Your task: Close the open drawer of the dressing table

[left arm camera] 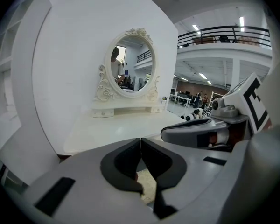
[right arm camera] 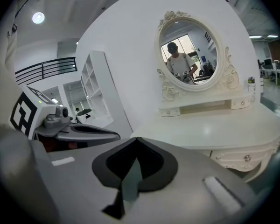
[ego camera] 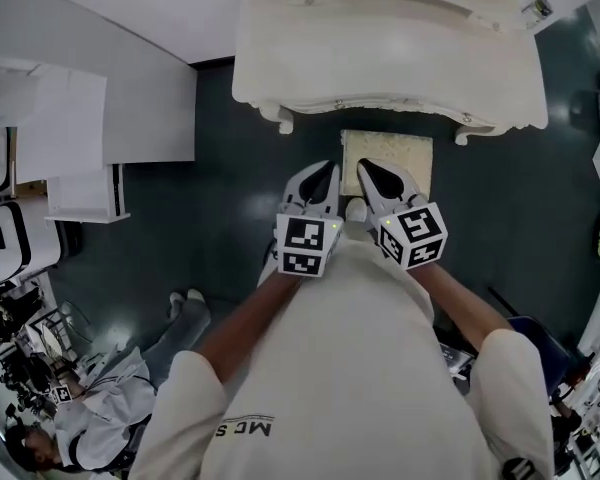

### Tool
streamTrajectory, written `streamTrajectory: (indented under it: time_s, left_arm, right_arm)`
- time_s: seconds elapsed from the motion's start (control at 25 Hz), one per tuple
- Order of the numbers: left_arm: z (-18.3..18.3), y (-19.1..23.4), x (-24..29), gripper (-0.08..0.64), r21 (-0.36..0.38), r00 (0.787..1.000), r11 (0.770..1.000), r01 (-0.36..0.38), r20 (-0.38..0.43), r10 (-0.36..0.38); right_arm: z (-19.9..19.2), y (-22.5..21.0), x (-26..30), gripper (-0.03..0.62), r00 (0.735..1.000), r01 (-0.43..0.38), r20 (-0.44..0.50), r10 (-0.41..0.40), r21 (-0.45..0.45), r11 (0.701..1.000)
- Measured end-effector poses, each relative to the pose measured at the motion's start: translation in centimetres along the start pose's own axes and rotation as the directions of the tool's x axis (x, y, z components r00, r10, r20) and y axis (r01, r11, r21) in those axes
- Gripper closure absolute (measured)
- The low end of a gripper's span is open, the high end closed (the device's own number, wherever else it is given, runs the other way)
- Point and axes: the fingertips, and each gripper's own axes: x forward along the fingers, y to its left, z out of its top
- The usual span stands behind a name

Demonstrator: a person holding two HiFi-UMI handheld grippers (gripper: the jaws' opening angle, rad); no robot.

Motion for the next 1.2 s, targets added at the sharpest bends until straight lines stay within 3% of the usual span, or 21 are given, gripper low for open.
streamTrajectory:
  time_s: [0.6,1.2]
  left_arm:
    - [0.2,-2.6,-1.8,0.549,0.018,0.999,1.0,-0.012,0.045,0.012]
    - [-0.6,-4.3,-2.3,0.551,0.029,0.999,0.999,-0.019,0.051,0.017]
  right_arm:
    - [-1.3,4.1,-2.3,0.593,0.995,-0.097,-0.028,0.095,-0.085,0.992]
    - [-2.3,2.7,-4.0,0.594,0.998,-0.06,-0.023,0.059,-0.079,0.995]
